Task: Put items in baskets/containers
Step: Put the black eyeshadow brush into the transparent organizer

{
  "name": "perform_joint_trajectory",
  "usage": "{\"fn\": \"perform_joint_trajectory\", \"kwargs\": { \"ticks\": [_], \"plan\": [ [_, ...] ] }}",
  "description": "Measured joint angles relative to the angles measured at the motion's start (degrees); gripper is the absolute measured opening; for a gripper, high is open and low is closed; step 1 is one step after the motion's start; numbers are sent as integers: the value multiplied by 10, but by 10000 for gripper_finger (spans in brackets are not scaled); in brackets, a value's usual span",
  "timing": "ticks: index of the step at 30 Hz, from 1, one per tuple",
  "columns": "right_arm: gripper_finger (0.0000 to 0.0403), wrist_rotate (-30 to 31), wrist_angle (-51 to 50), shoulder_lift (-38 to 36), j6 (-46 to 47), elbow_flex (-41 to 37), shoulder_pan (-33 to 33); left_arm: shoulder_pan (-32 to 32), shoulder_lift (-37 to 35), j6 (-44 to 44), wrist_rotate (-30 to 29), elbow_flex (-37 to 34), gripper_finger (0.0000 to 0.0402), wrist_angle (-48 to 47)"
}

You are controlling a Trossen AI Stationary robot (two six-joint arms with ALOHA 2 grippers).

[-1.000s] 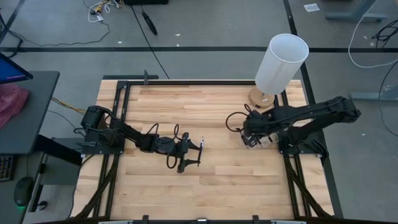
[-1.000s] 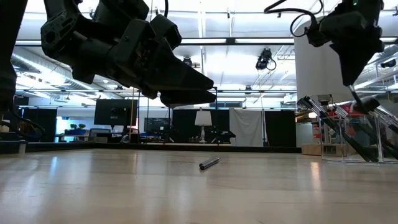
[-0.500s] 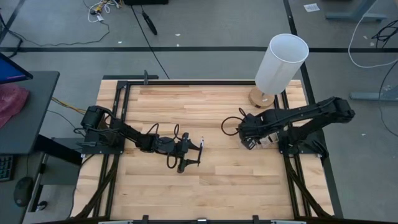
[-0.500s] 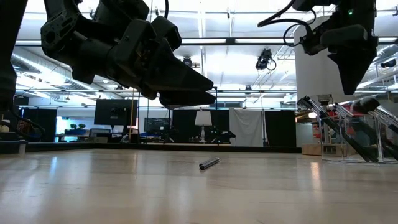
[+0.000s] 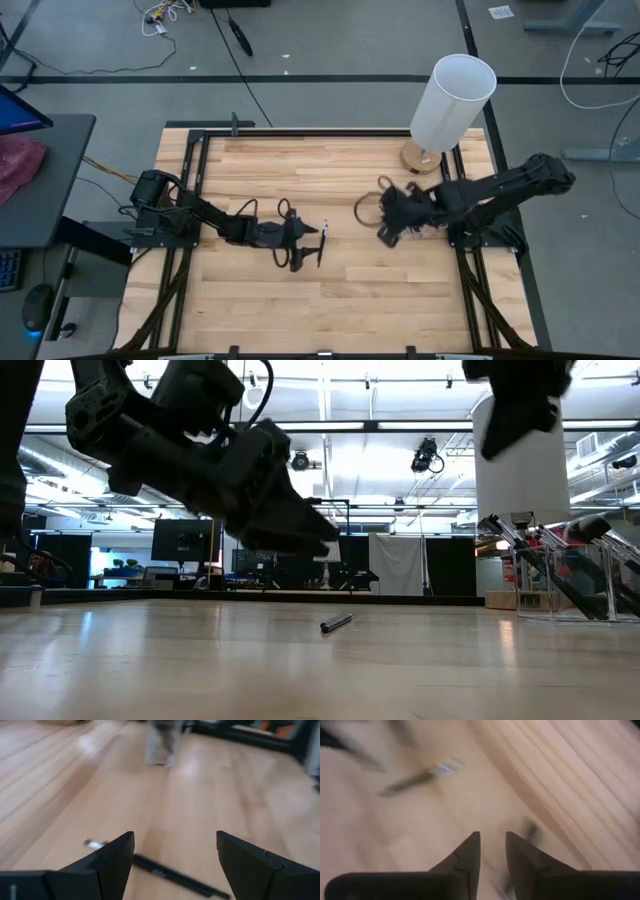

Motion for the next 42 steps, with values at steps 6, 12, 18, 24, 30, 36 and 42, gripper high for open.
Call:
{"fn": "perform_joint_trajectory", "kwargs": {
  "ticks": [6,12,18,24,30,36,42],
  "plan": [
    [76,80,244,36,-141,-10,109,1,1,-56,-87,0,280,-39],
    [63,131,476,102,-245,-55,180,13,1,-85,-103,0,280,-42],
    [54,152,613,177,-274,-87,198,33,2,-90,-81,0,280,-44],
    [52,176,635,201,-323,-87,189,49,2,-100,-80,0,280,-43],
    [52,269,655,200,-376,-87,179,60,2,-117,-54,0,280,-43],
    [52,291,656,200,-375,-87,167,61,2,-117,-27,25,272,-73],
    [52,287,656,200,-366,-87,162,60,2,-116,-36,63,244,-152]
  ]
}}
